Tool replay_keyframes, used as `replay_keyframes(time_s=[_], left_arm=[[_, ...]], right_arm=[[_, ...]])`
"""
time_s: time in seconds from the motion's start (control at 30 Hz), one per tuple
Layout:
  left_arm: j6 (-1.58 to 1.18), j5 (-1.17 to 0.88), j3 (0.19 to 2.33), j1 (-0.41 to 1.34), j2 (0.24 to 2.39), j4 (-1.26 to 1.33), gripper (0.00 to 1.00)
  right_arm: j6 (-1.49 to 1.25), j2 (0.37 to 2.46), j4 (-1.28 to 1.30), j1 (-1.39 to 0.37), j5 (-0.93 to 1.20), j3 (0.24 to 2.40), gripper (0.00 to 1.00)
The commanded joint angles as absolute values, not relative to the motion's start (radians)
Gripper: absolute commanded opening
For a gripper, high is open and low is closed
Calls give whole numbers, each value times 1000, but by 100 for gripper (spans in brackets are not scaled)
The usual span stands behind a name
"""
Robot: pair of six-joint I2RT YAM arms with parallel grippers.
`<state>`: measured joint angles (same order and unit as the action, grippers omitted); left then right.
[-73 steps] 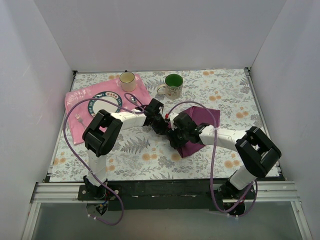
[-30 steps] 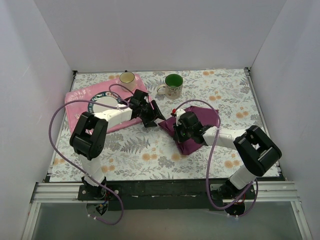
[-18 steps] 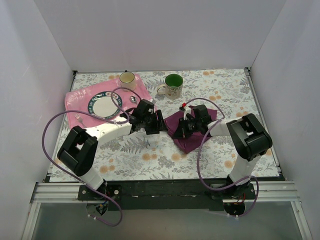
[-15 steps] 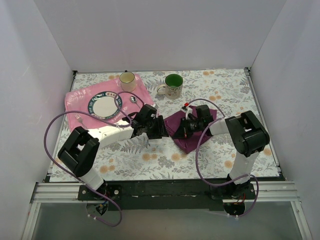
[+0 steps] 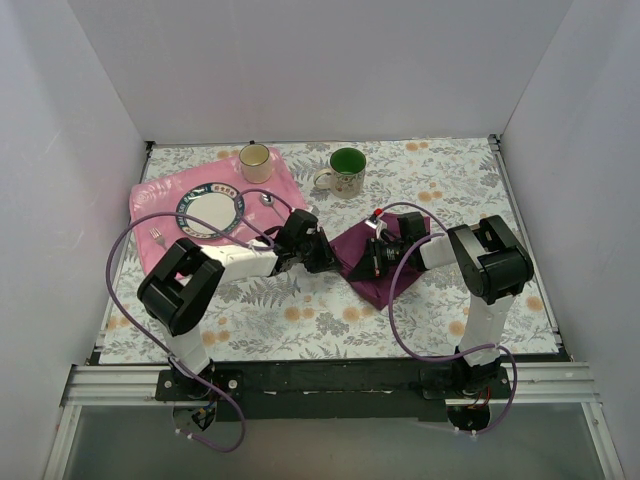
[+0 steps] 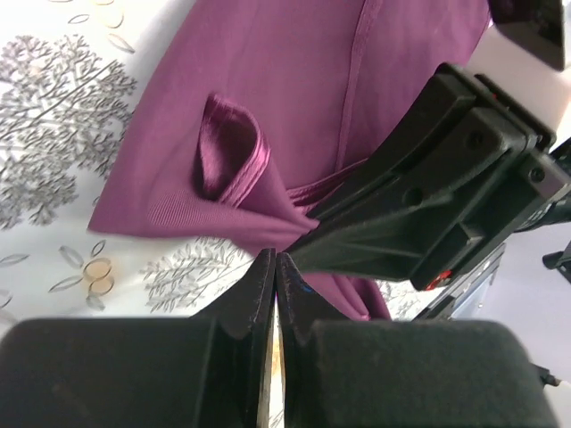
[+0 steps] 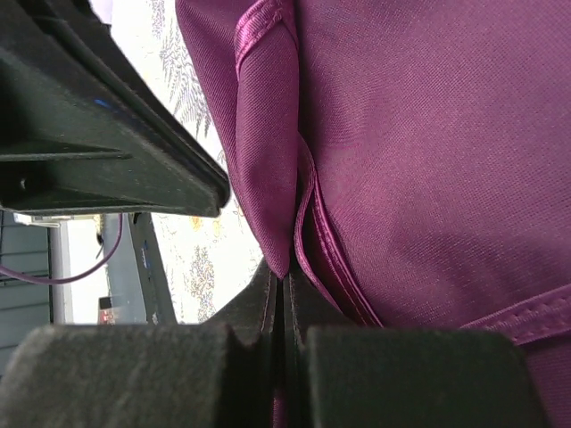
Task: Fold the napkin, place the utensils inside, and roll it up
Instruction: Roll the napkin with the utensil
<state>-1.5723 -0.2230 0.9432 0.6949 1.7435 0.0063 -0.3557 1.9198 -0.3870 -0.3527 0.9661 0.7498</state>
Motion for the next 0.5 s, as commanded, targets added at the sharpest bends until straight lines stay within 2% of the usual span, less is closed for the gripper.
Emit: replay_keyframes(time_s=[0.0,0.47], left_arm=[[-1617,-253,969,692,1765,112,0],[-1617,-261,1009,683,1893,126,0]], right_arm=[[-284,1968,-246,-351,870,733,1],[-259,1925,-158,-351,832,752,1]])
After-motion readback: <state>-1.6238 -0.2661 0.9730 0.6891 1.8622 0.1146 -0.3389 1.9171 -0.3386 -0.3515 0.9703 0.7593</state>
